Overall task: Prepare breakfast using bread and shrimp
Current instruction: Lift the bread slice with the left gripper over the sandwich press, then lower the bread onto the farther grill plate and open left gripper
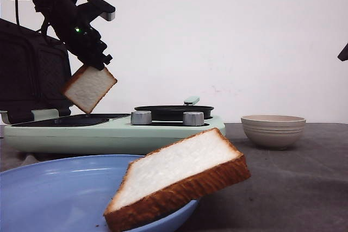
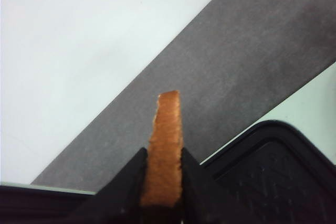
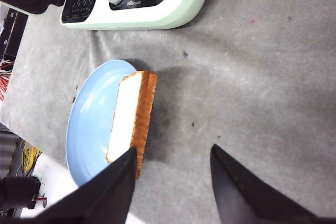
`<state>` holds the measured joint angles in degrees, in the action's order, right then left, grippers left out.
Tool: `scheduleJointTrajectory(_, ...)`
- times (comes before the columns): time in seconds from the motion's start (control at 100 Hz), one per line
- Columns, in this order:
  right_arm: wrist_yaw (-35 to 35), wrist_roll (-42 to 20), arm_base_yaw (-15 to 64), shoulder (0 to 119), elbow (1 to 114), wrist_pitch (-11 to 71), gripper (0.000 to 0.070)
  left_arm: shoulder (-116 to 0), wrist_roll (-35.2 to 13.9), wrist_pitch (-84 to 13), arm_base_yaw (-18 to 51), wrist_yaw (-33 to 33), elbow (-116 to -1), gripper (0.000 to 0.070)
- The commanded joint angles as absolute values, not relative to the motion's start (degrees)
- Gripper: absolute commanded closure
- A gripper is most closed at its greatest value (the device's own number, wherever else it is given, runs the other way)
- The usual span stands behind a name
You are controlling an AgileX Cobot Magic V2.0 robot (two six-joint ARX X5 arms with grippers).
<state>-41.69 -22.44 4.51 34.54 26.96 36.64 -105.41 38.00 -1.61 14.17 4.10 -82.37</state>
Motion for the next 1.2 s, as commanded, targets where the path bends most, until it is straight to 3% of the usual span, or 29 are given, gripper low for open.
scheduleJointTrajectory(0.0, -41.52, -21.63, 4.75, 34.72, 27.55, 36.29, 0.0428, -106.89, 38.57, -1.67, 14.11, 4.21, -83.92, 0.0697)
scheduleJointTrajectory(0.6, -41.54, -21.61, 4.75, 34.72, 27.55, 36.29, 0.0428, -106.98, 38.11, -5.50, 13.87, 1.85, -83.92, 0.0693)
scheduleJointTrajectory(0.73, -41.54, -21.56, 4.75, 34.72, 27.55, 36.29, 0.0428, -106.98, 37.58, -6.68, 13.89, -0.21, -83.92, 0.0595)
scheduleJointTrajectory(0.91, -41.54, -21.47, 4.75, 34.72, 27.55, 36.29, 0.0427, -107.00, 33.30, -6.68, 13.89, -3.09, -83.92, 0.0465)
scheduleJointTrajectory(1.09, -41.54, -21.47, 4.75, 34.72, 27.55, 36.29, 0.0428, -107.18, 28.88, -6.68, 13.89, -5.28, -83.92, 0.0460)
scheduleJointTrajectory(1.19, -41.54, -21.47, 4.75, 34.72, 27.55, 36.32, 0.0427, -107.26, 28.75, -6.87, 13.89, -6.59, -83.92, 0.0460)
